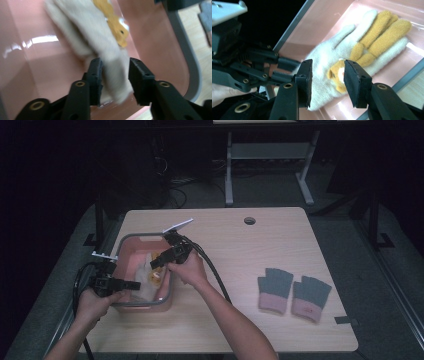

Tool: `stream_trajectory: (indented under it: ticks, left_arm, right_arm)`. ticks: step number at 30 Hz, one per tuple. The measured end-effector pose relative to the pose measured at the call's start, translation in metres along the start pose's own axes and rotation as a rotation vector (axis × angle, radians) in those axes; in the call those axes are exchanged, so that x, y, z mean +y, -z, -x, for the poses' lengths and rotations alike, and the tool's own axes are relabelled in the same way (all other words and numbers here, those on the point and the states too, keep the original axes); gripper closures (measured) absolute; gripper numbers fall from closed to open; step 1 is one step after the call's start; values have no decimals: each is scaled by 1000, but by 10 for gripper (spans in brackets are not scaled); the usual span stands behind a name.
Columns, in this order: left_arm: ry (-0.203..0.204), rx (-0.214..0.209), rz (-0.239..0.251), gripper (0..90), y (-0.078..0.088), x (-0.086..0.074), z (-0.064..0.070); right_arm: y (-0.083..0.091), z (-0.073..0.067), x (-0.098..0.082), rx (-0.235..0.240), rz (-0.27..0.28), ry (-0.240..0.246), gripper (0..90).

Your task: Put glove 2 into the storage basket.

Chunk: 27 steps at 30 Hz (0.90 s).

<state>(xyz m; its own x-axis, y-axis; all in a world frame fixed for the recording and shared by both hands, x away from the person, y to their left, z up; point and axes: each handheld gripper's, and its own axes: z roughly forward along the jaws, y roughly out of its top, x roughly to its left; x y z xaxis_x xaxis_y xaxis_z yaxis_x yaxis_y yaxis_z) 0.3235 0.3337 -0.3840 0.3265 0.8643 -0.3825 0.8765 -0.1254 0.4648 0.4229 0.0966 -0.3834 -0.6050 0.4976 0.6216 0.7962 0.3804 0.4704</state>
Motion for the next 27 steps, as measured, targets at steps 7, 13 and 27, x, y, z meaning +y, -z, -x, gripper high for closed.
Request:
stream_trajectory:
  ticks: [7,13,27]
  left_arm:
    - [-23,34,30,622,11,8,4]
    - [-86,99,-51,753,-6,12,9]
    - [-104,147,-125,727,-26,19,11]
  right_arm:
    - [8,-2,-2,8,14,10,585]
    - [20,0,-5,17,40,9,587]
    - [44,7,-14,24,68,9,587]
